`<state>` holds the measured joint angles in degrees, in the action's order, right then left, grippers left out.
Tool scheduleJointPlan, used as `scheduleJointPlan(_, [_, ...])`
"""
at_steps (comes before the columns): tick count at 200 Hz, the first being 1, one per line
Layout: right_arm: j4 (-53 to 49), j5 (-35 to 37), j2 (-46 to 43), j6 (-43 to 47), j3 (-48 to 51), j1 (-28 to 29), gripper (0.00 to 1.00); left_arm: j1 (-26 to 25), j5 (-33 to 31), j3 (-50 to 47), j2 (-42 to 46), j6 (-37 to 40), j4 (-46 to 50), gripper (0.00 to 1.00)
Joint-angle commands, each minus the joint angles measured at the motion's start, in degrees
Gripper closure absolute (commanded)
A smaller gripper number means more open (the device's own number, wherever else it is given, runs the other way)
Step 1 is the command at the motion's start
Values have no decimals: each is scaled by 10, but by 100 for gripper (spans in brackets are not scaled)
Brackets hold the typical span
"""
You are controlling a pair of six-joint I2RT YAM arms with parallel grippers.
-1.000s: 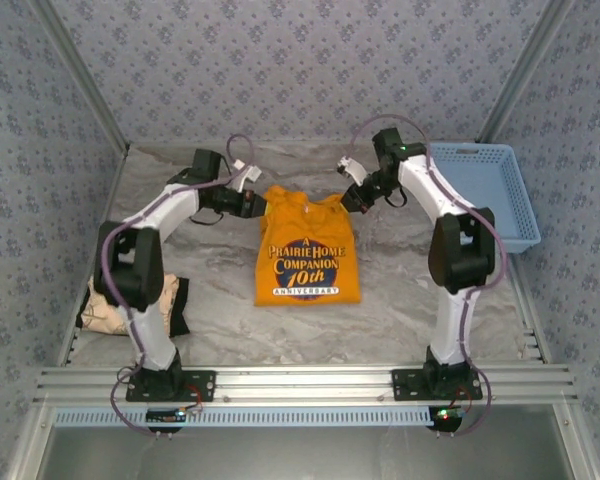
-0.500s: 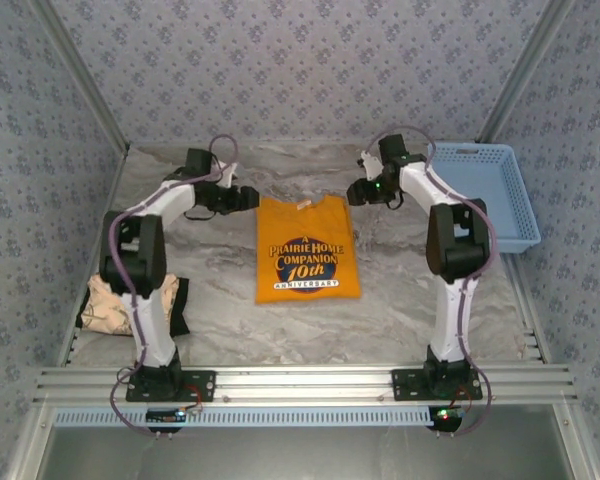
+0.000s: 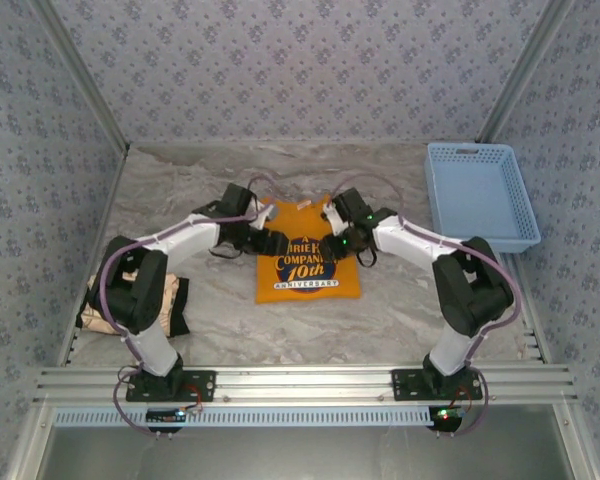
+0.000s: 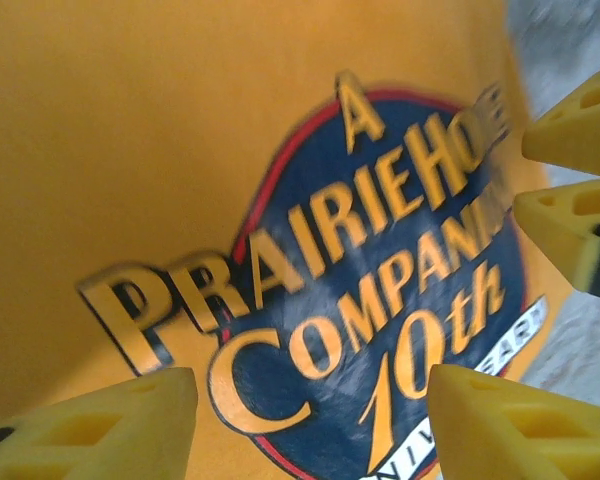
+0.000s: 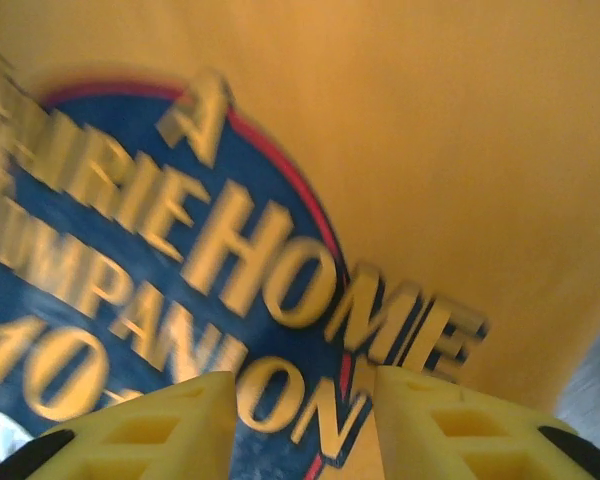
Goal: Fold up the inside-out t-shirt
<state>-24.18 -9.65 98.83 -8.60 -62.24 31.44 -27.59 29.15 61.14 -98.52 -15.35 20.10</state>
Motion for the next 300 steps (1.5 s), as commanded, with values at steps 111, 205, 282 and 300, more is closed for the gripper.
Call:
scheduleJointPlan(111, [-62,142,-293,-99,176,52,23,-68,-35,-152,218,-108,51,35])
scheduleJointPlan(205, [-41,-193,-15,2,-29,-202,36,90,11,120,-38,-77,109,11])
scheduleJointPlan(282, [-43,-197,120,-5,-118,-202,41,78,18,196,-191,-70,95,14])
scheduleJointPlan(300, [-45,-190,139,-3,-123,-203,42,76,40,198,-200,-67,82,15])
